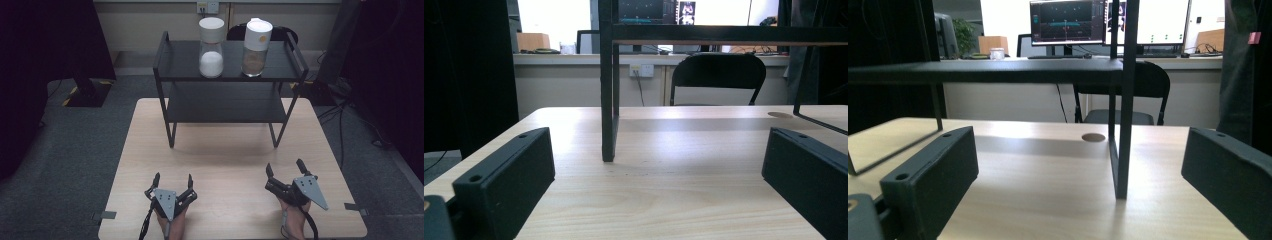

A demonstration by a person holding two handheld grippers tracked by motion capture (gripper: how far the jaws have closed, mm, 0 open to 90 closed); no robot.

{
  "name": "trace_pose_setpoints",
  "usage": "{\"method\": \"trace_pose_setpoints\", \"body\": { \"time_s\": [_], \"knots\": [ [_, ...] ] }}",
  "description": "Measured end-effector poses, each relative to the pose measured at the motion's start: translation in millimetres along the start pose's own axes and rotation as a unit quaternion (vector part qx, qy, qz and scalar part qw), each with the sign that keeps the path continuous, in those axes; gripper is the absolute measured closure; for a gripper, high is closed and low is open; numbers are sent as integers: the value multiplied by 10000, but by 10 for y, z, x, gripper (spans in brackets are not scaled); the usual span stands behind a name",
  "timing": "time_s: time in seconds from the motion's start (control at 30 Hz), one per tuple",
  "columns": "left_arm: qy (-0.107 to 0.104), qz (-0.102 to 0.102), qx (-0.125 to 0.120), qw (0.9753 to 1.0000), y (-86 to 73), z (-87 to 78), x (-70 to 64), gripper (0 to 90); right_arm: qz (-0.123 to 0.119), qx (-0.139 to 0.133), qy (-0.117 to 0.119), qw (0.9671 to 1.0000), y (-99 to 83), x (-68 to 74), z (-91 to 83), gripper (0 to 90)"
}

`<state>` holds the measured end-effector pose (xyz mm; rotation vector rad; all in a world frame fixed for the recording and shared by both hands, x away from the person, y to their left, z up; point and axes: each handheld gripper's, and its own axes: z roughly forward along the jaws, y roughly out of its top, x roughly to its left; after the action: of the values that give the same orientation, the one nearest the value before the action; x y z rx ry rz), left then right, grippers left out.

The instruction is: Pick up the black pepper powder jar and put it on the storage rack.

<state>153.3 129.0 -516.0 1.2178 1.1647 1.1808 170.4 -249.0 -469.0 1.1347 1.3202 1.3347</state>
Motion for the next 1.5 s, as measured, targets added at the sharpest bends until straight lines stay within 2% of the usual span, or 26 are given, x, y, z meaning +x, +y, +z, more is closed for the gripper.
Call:
{"method": "trace_pose_setpoints", "body": {
  "time_s": [0.37, 0.53, 0.7, 0.83, 1.1, 1.5],
  "knots": [
    [0, 0, -1, 10000, 0, 0, 0, 0, 174, 94, -225, 9995, -247, 12, -124, 0],
    [0, 0, 1, 10000, 0, 0, 0, 0, 101, 79, -296, 9995, -299, 49, -143, 0],
    [0, 0, 0, 10000, 0, 0, 0, 0, -97, 41, -347, 9993, -352, 88, -144, 0],
    [0, 1, 0, 10000, 0, 0, 0, 0, -19, 14, -423, 9991, -400, 114, -150, 0],
    [-1, 1, -1, 10000, -1, 0, 0, 0, -114, -62, -432, 9990, -457, 133, -163, 0],
    [-1, 1, -2, 10000, -1, -1, 1, 0, -98, -93, -537, 9985, -469, 168, -170, 0]
  ]
}}
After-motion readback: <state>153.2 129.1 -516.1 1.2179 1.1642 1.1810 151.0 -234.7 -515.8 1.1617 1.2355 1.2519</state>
